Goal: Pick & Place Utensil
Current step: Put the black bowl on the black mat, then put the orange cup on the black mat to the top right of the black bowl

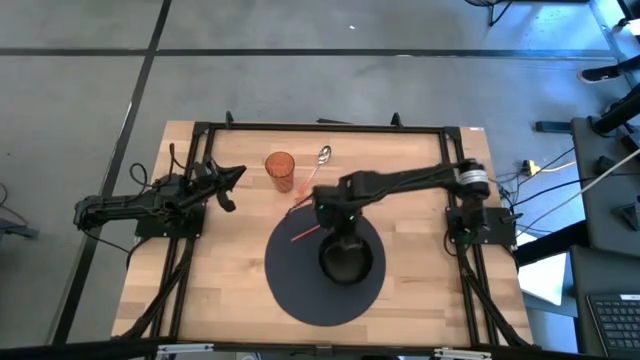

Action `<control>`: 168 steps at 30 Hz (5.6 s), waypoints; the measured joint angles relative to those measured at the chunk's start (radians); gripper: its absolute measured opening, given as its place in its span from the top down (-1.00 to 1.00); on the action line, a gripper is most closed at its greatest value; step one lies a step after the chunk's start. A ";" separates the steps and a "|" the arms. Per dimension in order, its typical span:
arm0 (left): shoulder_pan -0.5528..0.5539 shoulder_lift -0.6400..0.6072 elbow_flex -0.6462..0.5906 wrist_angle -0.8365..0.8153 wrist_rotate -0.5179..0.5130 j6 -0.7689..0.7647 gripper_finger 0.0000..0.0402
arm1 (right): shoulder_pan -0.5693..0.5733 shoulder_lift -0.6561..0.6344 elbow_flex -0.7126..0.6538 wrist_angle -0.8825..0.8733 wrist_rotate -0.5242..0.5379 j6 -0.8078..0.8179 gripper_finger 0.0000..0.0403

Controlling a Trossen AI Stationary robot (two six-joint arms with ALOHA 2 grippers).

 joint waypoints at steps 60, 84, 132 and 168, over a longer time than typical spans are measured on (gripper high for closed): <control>0.000 0.000 0.000 0.008 -0.024 0.025 0.99 | 0.044 0.151 0.371 -0.076 0.050 -0.111 0.21; 0.000 0.000 0.000 -0.036 -0.009 0.026 0.99 | -0.193 -1.127 -0.553 0.760 -0.346 0.009 0.95; 0.000 0.000 0.000 -0.036 -0.051 0.053 0.99 | -0.156 -1.957 -1.530 1.069 -0.027 0.149 0.98; 0.000 0.000 0.000 0.017 -0.055 0.034 0.99 | -0.156 -1.954 -1.529 0.995 0.006 0.114 0.95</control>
